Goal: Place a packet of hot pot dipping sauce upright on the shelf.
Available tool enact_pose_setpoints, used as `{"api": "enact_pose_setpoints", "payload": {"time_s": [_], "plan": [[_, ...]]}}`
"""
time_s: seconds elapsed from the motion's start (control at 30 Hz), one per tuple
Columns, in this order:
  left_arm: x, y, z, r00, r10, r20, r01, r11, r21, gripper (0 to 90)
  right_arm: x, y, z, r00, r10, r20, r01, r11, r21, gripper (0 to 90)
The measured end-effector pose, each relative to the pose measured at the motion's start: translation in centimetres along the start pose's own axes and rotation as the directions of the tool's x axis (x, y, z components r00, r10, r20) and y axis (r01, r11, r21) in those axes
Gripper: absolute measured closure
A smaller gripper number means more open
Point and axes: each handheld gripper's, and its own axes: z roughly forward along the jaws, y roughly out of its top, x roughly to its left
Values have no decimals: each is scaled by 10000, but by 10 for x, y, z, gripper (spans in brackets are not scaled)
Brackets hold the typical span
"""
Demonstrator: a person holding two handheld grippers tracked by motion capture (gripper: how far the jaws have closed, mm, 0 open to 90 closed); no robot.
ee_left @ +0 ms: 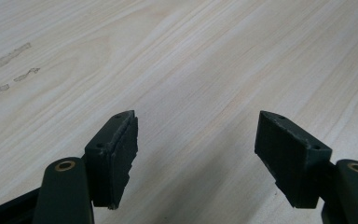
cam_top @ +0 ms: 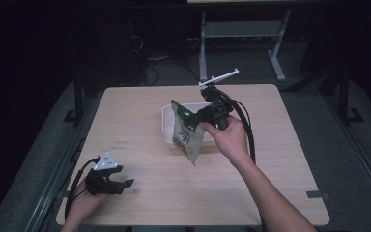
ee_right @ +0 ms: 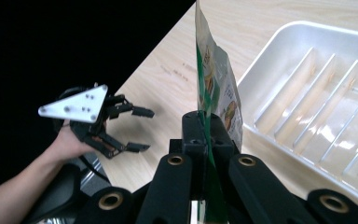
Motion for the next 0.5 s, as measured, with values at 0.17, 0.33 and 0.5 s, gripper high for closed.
{"api": "enact_pose_setpoints", "payload": {"time_s": [0.17,0.33,0.5], "plan": [[1,0,0,10000,-23,-41,23,10000,-3,281,-2,9,2,9998,157,119,-154,9997,-187,894],[1,0,0,9999,-26,-119,26,10000,-2,274,-7,19,5,9989,370,297,-360,9987,-355,894],[1,0,-1,9999,-51,-144,50,10000,-46,272,-11,28,9,9973,606,403,-584,9968,-539,894]]}}
